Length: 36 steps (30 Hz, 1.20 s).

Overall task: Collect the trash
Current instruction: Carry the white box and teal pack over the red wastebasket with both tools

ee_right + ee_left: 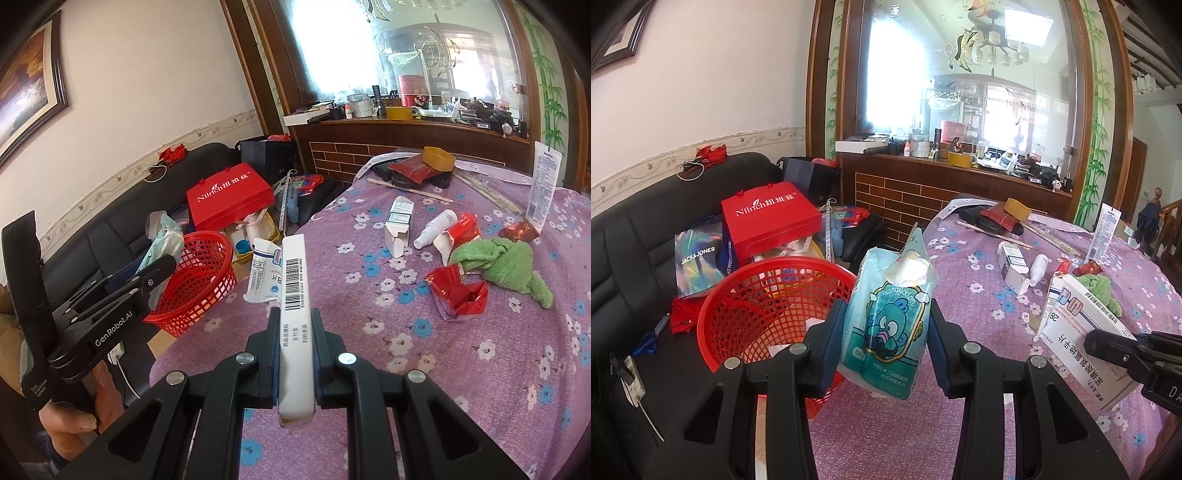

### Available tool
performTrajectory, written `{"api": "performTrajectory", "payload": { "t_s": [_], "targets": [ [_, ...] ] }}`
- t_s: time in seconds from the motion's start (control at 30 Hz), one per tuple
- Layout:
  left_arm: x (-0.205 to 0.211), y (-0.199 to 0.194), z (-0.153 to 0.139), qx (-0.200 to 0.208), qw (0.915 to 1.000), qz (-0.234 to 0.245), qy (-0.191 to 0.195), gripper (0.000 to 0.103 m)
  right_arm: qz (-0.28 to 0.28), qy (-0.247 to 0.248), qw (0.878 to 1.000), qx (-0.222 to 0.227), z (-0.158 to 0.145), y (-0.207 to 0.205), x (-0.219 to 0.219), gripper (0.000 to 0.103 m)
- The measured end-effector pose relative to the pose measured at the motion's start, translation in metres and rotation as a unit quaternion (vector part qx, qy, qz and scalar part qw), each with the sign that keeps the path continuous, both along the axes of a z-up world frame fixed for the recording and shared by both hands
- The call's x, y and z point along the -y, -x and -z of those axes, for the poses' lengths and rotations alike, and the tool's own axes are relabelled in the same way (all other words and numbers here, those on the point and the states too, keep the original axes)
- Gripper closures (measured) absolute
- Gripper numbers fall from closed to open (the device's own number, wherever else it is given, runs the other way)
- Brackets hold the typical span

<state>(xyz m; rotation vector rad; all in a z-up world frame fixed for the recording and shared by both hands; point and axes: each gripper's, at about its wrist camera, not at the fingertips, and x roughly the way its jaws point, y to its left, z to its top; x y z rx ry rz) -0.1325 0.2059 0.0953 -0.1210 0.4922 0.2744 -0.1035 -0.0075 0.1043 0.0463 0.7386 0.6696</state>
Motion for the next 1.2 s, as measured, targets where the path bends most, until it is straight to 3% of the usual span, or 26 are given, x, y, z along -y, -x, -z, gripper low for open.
{"api": "performTrajectory", "payload": {
  "t_s": [1.2],
  "targets": [
    [-0.018,0.004,0.008,-0.001,0.9999,-0.009,0.012,0.062,-0.007,0.005,1.000,-0.001,0.000,-0.004,-0.010,0.089]
  ]
}}
